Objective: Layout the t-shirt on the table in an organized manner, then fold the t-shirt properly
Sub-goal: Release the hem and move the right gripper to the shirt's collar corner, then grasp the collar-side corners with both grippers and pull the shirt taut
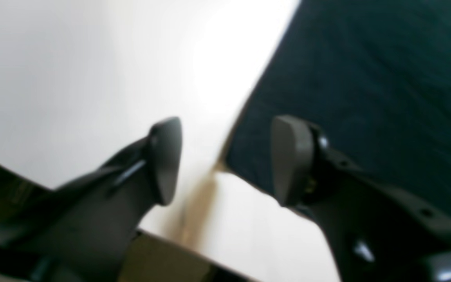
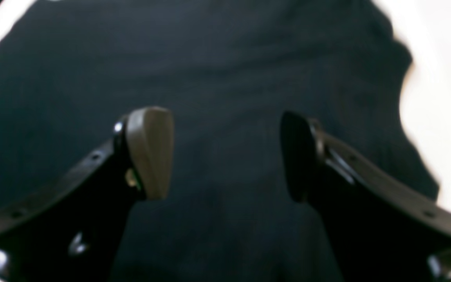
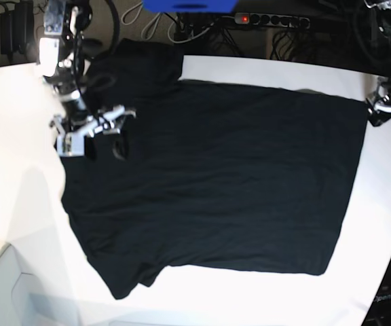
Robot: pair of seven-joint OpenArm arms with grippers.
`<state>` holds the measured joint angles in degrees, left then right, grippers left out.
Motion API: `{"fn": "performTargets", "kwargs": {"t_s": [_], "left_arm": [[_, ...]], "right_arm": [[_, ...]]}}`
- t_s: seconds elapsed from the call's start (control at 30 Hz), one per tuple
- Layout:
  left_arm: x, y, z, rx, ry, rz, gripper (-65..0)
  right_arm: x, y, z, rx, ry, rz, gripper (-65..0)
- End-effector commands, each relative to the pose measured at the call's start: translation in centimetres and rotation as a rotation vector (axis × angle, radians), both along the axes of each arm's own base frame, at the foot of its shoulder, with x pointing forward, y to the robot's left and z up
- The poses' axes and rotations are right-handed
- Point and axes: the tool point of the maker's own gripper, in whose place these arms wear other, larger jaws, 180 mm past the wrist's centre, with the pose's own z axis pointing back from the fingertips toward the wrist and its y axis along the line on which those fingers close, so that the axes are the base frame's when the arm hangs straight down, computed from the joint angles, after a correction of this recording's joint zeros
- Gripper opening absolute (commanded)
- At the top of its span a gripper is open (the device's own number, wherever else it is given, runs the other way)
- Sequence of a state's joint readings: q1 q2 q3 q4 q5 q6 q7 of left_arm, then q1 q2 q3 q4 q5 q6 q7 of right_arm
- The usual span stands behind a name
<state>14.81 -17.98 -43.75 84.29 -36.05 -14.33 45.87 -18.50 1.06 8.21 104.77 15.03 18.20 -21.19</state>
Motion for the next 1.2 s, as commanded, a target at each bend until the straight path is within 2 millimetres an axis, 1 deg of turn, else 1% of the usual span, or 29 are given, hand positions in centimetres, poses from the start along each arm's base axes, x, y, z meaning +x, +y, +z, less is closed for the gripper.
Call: {"fn": "performTargets", "kwargs": {"t_s": [0.0,0.1,0.2,0.33,0.43,0.6,0.67,0.73,0.8,0.87,0.97,1.03,1.1,1.17], "left_arm": [[0.8,0.6,1.0,0.015,-0.038,0.000,-25.3],[0.6,0.6,0.6,0.008,-0.028,0.004,-24.8],[0.4,0.5,0.2,0.015,-0.012,0.002,-24.7],[0.5,-1.5,-1.6,0.063,0.072,-0.088,-24.7],[0.4,-2.8,-2.5,0.060,0.095,-0.115,-24.8],[0.4,-4.0,-3.3,0.074,0.126,-0.156,-25.1],[0.1,-4.1,-3.7,0.087,0.146,-0.170,-25.7],[-0.1,-4.1,-3.8,0.098,0.158,-0.175,-30.0],[-0.2,-4.0,-3.9,0.100,0.163,-0.175,-36.9],[-0.5,-4.1,-4.3,0.089,0.175,-0.173,-42.5],[-0.6,-4.2,-4.4,0.083,0.181,-0.172,-45.5],[-0.6,-4.2,-4.4,0.085,0.181,-0.173,-47.8],[-0.6,-4.2,-4.5,0.084,0.183,-0.172,-51.2],[-0.6,-4.2,-4.5,0.081,0.182,-0.172,-56.9]], "right_arm": [[-0.3,0.2,0.9,0.011,-0.035,0.002,-21.5],[-2.7,0.4,-0.3,0.012,0.021,0.009,-21.5],[-4.1,0.4,-0.7,0.010,0.047,0.008,-21.5],[-5.6,0.6,-0.4,0.005,0.059,0.014,-21.6],[-6.7,0.7,-0.2,0.001,0.071,0.017,-21.6],[-8.8,1.1,-1.1,0.018,0.125,0.007,-21.6],[-9.7,1.3,-1.6,0.023,0.151,0.007,-21.6],[-10.4,1.4,-1.9,0.026,0.168,0.010,-21.6],[-11.2,2.4,-2.2,0.043,0.190,0.030,-21.6],[-12.1,3.3,-2.6,0.058,0.214,0.049,-21.5],[-13.2,4.5,-2.9,0.080,0.241,0.074,-21.5],[-13.5,4.6,-3.1,0.083,0.250,0.071,-21.4],[-13.5,3.9,-3.4,0.071,0.256,0.054,-21.4],[-13.4,2.9,-3.7,0.055,0.261,0.032,-21.4]]}}
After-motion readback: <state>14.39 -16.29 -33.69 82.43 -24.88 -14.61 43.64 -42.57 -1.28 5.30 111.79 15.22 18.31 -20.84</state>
